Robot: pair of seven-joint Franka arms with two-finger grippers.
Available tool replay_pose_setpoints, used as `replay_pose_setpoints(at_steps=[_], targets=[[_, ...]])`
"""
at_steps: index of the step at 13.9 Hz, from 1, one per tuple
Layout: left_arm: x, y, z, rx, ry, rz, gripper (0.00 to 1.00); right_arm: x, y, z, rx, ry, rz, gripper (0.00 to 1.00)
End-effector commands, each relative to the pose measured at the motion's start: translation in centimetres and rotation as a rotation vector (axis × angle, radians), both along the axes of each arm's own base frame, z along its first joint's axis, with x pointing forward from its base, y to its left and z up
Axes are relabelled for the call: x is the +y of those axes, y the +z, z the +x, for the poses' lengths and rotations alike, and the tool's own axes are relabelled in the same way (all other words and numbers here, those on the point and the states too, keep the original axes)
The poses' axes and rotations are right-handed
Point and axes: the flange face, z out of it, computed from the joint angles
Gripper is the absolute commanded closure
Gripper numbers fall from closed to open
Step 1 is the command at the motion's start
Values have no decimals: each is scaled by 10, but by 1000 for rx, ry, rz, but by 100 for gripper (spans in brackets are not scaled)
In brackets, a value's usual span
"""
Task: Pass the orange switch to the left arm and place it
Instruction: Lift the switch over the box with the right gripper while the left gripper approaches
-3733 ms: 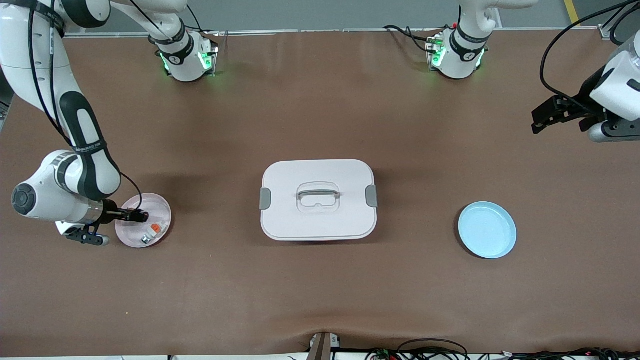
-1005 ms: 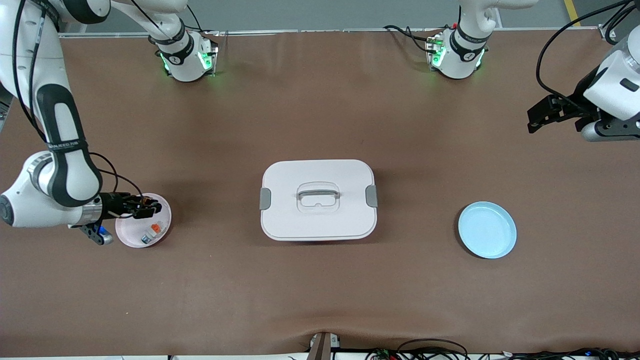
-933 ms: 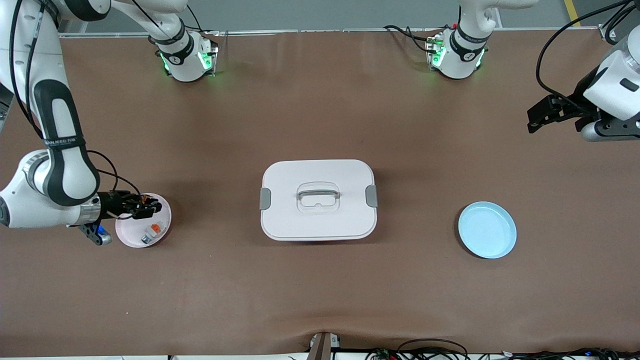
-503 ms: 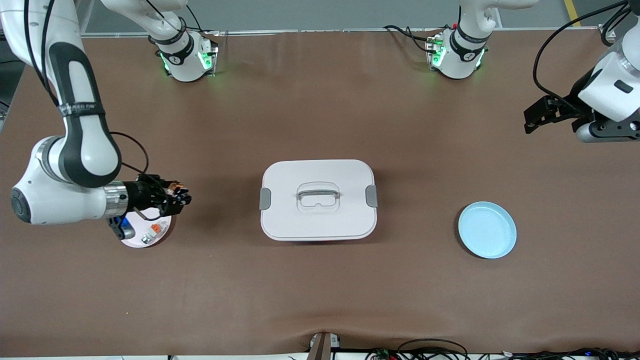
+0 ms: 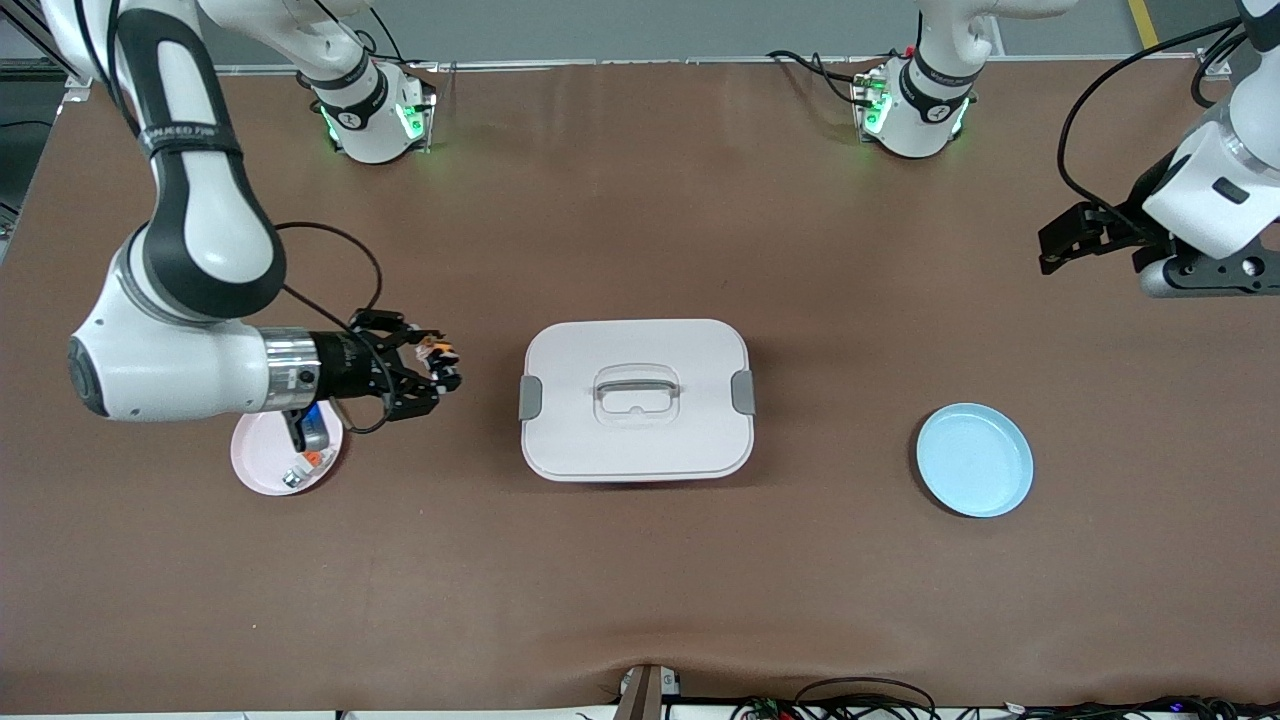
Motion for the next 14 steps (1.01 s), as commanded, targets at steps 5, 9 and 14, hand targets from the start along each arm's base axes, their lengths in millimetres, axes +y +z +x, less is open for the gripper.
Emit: replay_pose_setpoints(at_steps=[5,9,14], targets=[[-41,9,-3,24,-29,-249,0,90,59,-7,55,-196,21,100],[-79,15,-13,51,-95,-400,0,132,83,-15,66,-288,54,100],[-131,19,-16,16,-151,-504,0,182,98,-22,69,-389,72,100]])
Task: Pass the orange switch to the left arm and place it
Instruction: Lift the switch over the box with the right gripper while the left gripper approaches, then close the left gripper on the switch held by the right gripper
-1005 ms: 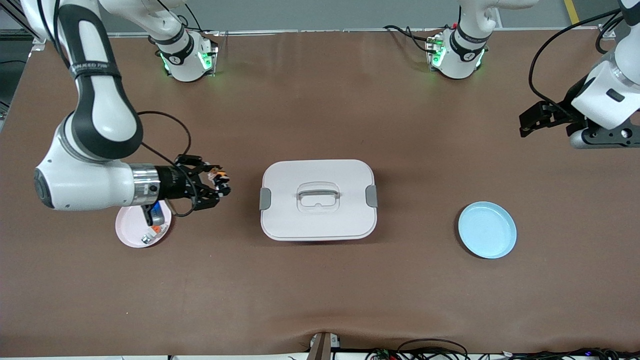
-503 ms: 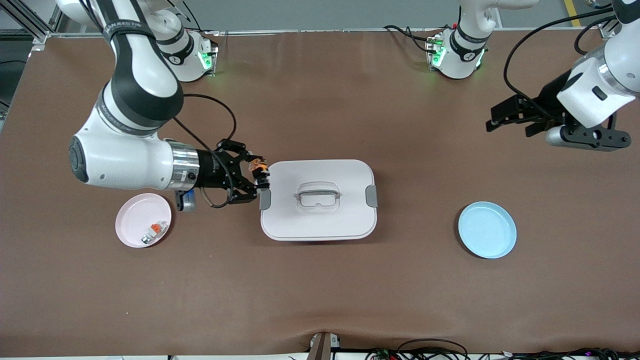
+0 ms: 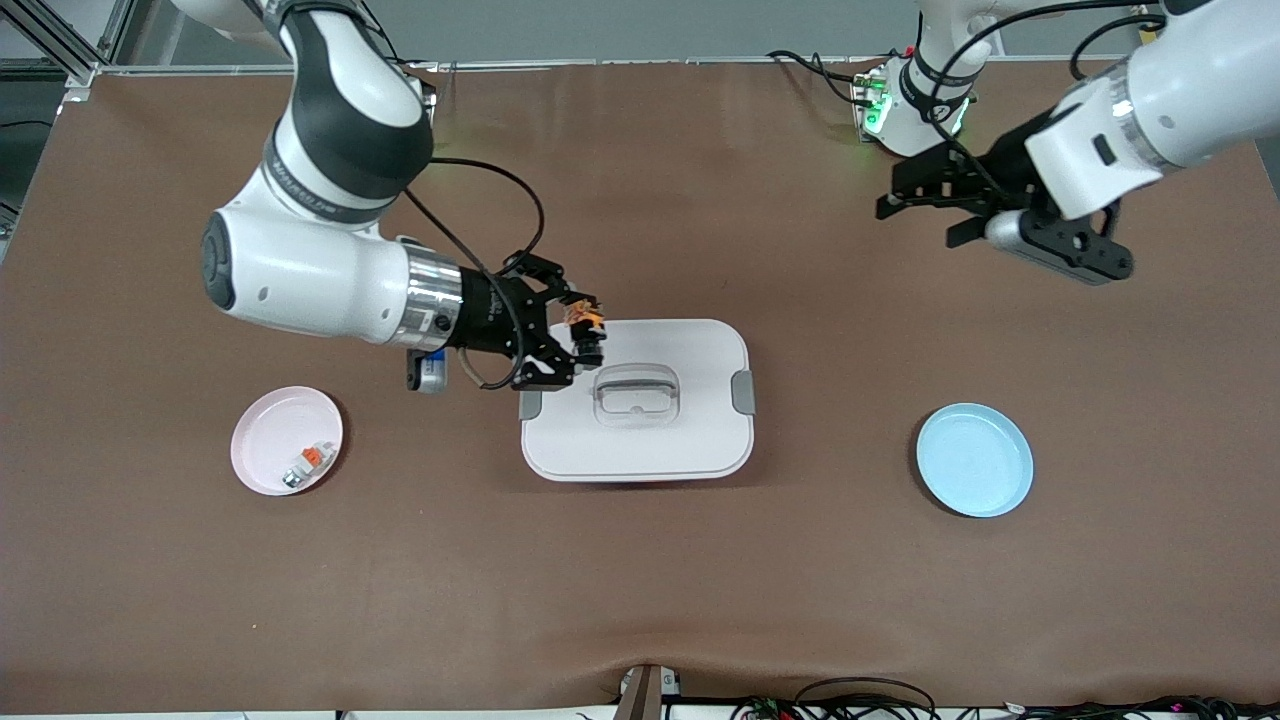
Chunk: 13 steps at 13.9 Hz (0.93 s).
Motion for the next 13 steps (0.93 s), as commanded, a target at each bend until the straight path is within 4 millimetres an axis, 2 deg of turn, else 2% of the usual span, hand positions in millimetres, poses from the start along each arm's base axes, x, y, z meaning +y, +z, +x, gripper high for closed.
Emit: replay_pose_setpoints(at_steps=[1,3,6,9,10,13], targets=[[-13,-4,14,-24,6,-88,0,25,6,2,10,-67,23,100],[-24,-11,22,-20,16,-138,0,46,6,1,9,-94,33,100],[-54,-20,33,-65,40,-173,0,76,6,4,39,-139,45,100],[-74,-29,53,-91,23,-193,0,94,13,2,31,-195,73,100],[-87,-31,53,-90,12,-196,0,101,15,-2,29,-199,79,100],[-92,-43,58,-75,31,-206,0,116,16,-14,25,-178,80,100]])
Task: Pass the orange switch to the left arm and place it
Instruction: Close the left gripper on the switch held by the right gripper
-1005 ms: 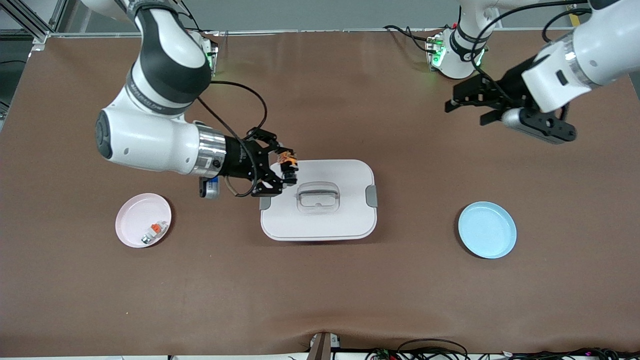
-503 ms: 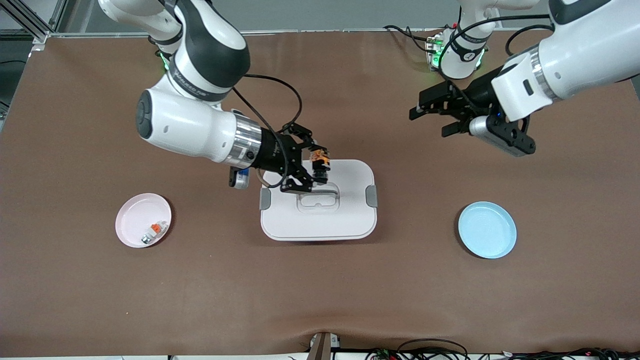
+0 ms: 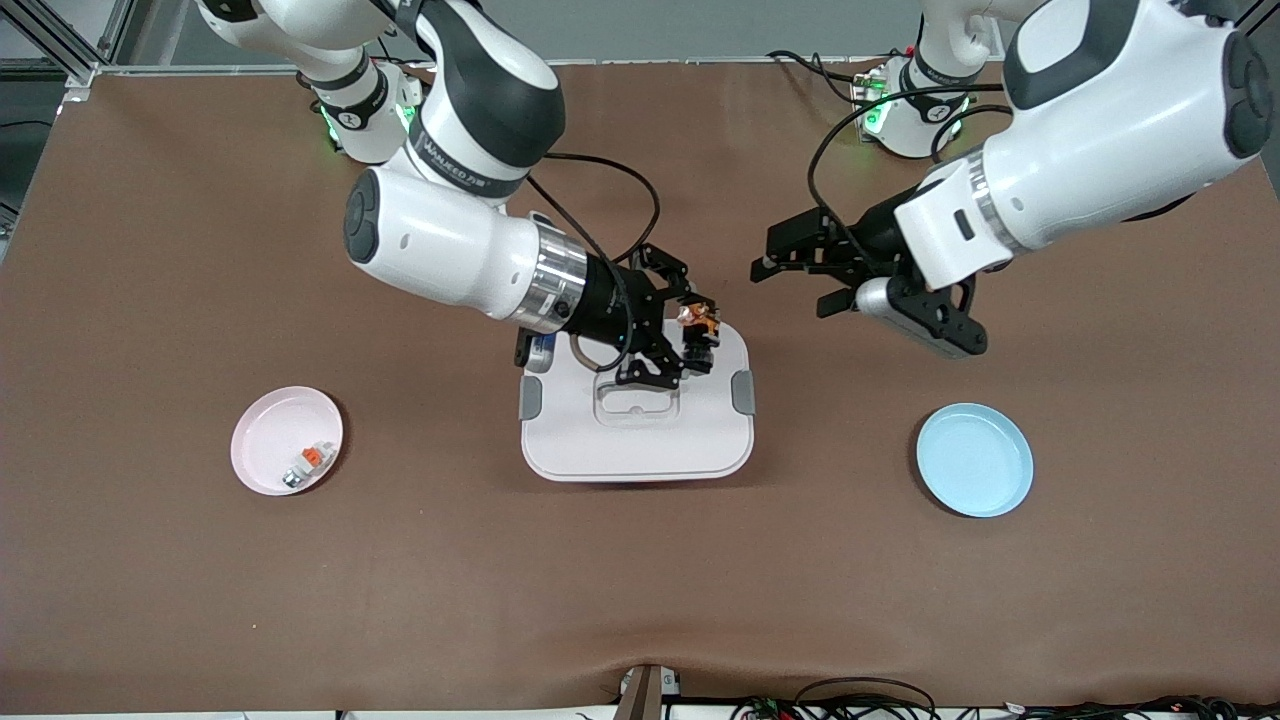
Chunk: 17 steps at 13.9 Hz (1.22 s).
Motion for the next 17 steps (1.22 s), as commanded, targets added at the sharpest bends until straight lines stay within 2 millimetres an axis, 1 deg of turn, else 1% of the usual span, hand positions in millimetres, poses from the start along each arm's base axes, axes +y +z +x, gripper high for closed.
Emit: replay_pose_setpoints(at_steps=[1,3,4,6,7,8,11,14,17], targets=[[-2,-4,12,21,26,-56,0,17,8,-7,0,-4,18,100],[1,-7,19,51,71,-104,0,25,9,-12,-8,-16,26,100],[1,-13,23,62,86,-104,0,29,9,-15,-13,-17,26,100],[1,-17,24,68,85,-103,0,32,8,-17,-13,-13,25,100],[2,-16,23,66,82,-103,5,31,8,-16,-15,-14,23,100],[3,-17,21,76,70,-91,7,32,8,-17,-16,-12,22,100],[2,-23,10,143,15,-62,19,32,8,-17,-16,-12,22,100],[-1,-28,10,163,17,-69,19,32,8,-17,-17,-11,22,100],[-2,-29,11,164,17,-70,21,32,6,-17,-18,-10,17,100]])
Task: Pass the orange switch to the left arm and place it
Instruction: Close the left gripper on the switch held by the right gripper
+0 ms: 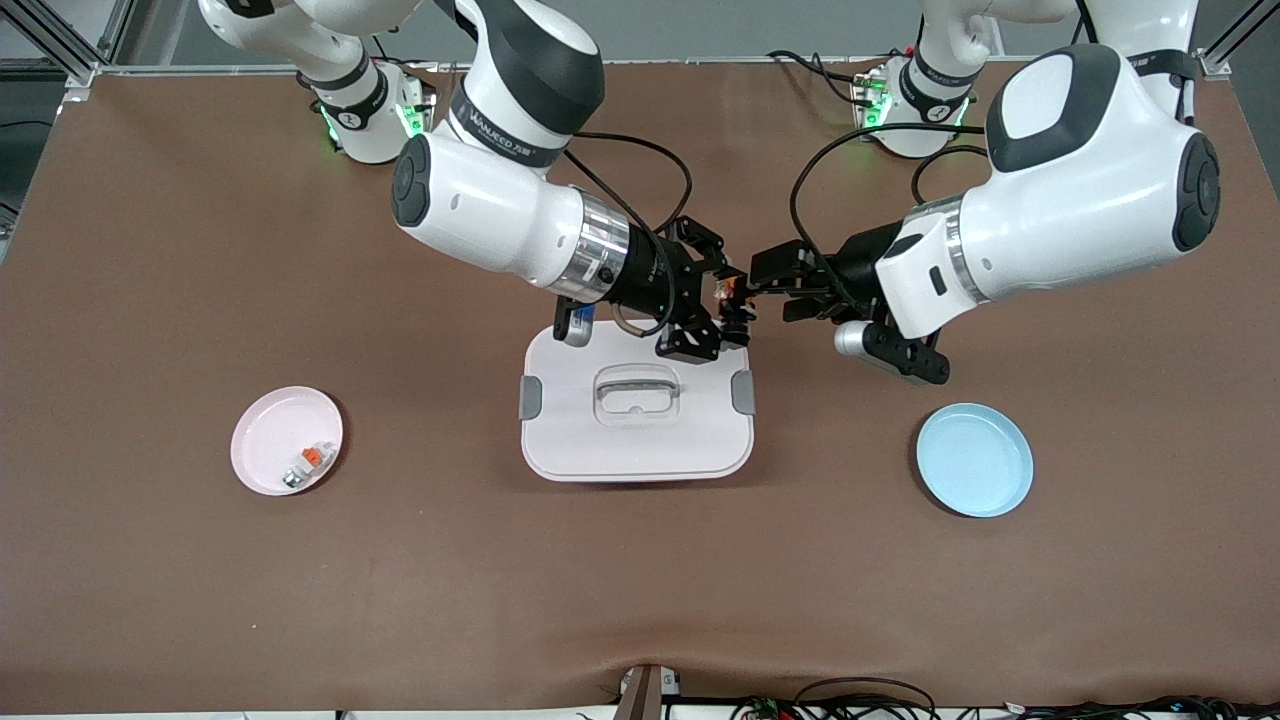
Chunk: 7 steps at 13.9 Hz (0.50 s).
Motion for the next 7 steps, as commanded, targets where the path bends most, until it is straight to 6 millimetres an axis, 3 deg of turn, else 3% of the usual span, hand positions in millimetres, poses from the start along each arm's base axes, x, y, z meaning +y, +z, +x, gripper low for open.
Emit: replay_pose_setpoints(at_steps=[1,7], targets=[[-3,0,1,25,2,-16,23,4,2,3,-4,-11,4,100],[-13,-12,1,40,-7,-13,27,5,3,3,-5,-10,6,100]])
